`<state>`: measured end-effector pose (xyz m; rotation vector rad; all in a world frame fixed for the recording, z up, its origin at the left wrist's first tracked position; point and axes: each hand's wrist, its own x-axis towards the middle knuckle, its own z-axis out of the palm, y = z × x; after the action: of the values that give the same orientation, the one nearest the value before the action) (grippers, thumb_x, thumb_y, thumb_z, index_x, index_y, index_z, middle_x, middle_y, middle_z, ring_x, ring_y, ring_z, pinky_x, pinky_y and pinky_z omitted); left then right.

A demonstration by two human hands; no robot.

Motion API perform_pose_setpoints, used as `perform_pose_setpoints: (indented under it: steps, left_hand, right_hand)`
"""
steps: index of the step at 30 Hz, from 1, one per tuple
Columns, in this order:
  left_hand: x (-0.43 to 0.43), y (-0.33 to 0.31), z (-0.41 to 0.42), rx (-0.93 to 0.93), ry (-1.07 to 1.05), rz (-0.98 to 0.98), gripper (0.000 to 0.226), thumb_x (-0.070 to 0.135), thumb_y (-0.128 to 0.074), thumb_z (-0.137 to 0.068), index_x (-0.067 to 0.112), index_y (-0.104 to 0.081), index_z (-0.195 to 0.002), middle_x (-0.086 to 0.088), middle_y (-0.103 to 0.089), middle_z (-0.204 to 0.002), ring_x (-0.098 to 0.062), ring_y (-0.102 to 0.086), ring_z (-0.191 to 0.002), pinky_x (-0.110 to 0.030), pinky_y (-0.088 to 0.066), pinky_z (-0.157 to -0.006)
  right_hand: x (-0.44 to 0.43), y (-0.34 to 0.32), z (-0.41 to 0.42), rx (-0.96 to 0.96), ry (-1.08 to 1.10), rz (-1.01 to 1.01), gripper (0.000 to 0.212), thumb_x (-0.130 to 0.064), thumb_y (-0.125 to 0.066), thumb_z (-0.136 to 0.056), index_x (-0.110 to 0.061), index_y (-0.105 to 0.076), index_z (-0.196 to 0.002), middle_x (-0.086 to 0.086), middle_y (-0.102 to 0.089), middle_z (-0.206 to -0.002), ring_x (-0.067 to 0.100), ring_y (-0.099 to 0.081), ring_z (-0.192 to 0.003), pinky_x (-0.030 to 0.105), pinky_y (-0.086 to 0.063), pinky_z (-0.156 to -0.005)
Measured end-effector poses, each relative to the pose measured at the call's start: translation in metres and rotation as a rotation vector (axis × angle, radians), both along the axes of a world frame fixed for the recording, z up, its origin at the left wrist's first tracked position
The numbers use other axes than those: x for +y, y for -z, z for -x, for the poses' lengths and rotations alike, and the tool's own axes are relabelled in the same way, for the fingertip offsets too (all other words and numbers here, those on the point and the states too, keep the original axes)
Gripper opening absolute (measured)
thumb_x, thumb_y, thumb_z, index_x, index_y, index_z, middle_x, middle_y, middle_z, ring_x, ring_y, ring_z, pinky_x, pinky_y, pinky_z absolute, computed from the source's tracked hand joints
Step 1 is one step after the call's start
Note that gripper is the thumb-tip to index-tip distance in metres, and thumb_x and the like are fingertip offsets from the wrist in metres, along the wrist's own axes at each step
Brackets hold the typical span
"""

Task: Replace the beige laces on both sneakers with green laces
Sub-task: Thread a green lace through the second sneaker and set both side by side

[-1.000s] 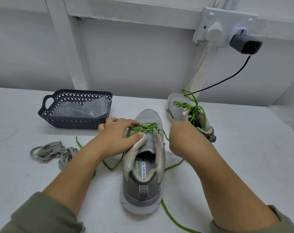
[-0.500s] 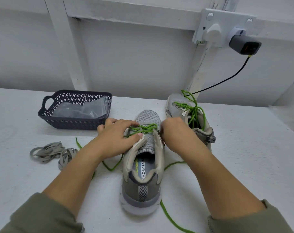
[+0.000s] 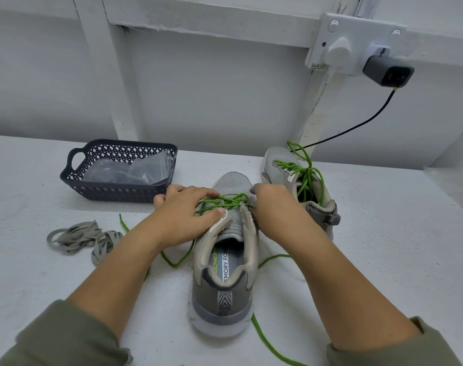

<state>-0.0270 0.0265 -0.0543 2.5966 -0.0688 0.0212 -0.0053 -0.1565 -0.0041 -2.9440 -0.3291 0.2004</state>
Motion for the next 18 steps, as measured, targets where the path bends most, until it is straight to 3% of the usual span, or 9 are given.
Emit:
perform_pose_setpoints:
  steps: [2,4,6,8,9,11,13,15,18]
  left_hand:
    - [0.000,0.001,0.001,0.000,0.002,-0.003,0.067,0.079,-0.030,-0.066,0.049,-0.049,-0.123,0.024,-0.050,-0.127,-0.009,-0.024,-0.124,-0.032,-0.012,-0.093]
    - [0.001,0.001,0.001,-0.003,0.009,-0.001,0.073,0.082,-0.025,-0.062,0.050,-0.048,-0.124,0.026,-0.050,-0.128,-0.010,-0.024,-0.125,-0.032,-0.012,-0.093]
    - [0.001,0.002,0.001,-0.006,0.007,-0.001,0.075,0.082,-0.024,-0.061,0.049,-0.048,-0.125,0.026,-0.049,-0.128,-0.010,-0.024,-0.125,-0.032,-0.012,-0.092]
    - [0.001,0.002,0.000,-0.009,0.002,-0.004,0.075,0.082,-0.024,-0.062,0.049,-0.048,-0.125,0.026,-0.049,-0.128,-0.009,-0.025,-0.125,-0.031,-0.012,-0.092]
    - [0.002,0.002,-0.001,-0.011,-0.001,-0.006,0.074,0.082,-0.024,-0.062,0.050,-0.048,-0.124,0.026,-0.050,-0.128,-0.009,-0.025,-0.125,-0.031,-0.012,-0.092]
    - [0.002,0.002,0.000,-0.010,-0.001,-0.010,0.074,0.082,-0.025,-0.062,0.050,-0.048,-0.125,0.027,-0.049,-0.128,-0.009,-0.025,-0.124,-0.031,-0.012,-0.091]
    - [0.001,0.002,0.001,-0.004,-0.001,-0.013,0.074,0.082,-0.025,-0.062,0.050,-0.047,-0.125,0.027,-0.049,-0.128,-0.009,-0.025,-0.123,-0.031,-0.012,-0.091]
    - [0.001,0.001,0.001,-0.004,-0.007,-0.019,0.074,0.082,-0.025,-0.061,0.050,-0.048,-0.125,0.027,-0.049,-0.128,-0.009,-0.025,-0.124,-0.031,-0.012,-0.092]
    - [0.001,0.002,0.000,-0.008,-0.007,-0.022,0.074,0.082,-0.026,-0.062,0.050,-0.049,-0.124,0.027,-0.050,-0.127,-0.009,-0.026,-0.126,-0.032,-0.012,-0.092]
  right_hand:
    - [0.003,0.002,0.000,-0.013,-0.009,-0.005,0.017,0.000,-0.046,-0.091,-0.005,-0.062,-0.094,0.012,-0.061,-0.095,0.027,-0.054,-0.078,0.028,-0.039,-0.061]
    - [-0.004,0.002,0.004,0.072,0.031,0.043,0.021,0.001,-0.046,-0.090,-0.006,-0.048,-0.070,0.007,-0.048,-0.074,0.025,-0.046,-0.068,0.029,-0.038,-0.059]
    - [-0.006,-0.002,0.009,0.162,0.058,0.116,0.030,0.001,-0.049,-0.088,-0.010,-0.037,-0.063,0.005,-0.039,-0.066,0.021,-0.042,-0.058,0.028,-0.035,-0.050]
    - [-0.001,-0.005,0.008,0.146,0.028,0.140,0.014,0.003,-0.050,-0.086,-0.004,-0.050,-0.074,0.008,-0.051,-0.077,0.022,-0.051,-0.064,0.028,-0.038,-0.052]
    - [0.000,-0.005,0.005,0.089,0.006,0.093,0.011,0.003,-0.049,-0.087,-0.002,-0.057,-0.090,0.011,-0.058,-0.090,0.025,-0.058,-0.077,0.029,-0.041,-0.057]
    - [0.004,-0.001,0.000,0.003,-0.024,0.018,0.025,0.001,-0.047,-0.089,-0.007,-0.062,-0.107,0.012,-0.062,-0.104,0.027,-0.059,-0.085,0.030,-0.043,-0.063]
    - [0.000,0.001,-0.002,0.050,-0.028,0.075,0.014,0.001,-0.049,-0.089,-0.006,-0.060,-0.086,0.011,-0.057,-0.086,0.022,-0.051,-0.066,0.029,-0.042,-0.057]
    - [-0.006,0.000,0.001,0.158,0.042,0.179,0.025,0.003,-0.050,-0.086,-0.008,-0.040,-0.066,0.007,-0.040,-0.070,0.018,-0.038,-0.054,0.028,-0.035,-0.048]
    - [-0.010,-0.002,0.002,0.144,0.067,0.165,0.029,0.003,-0.051,-0.086,-0.009,-0.035,-0.064,0.008,-0.037,-0.068,0.016,-0.034,-0.052,0.024,-0.030,-0.046]
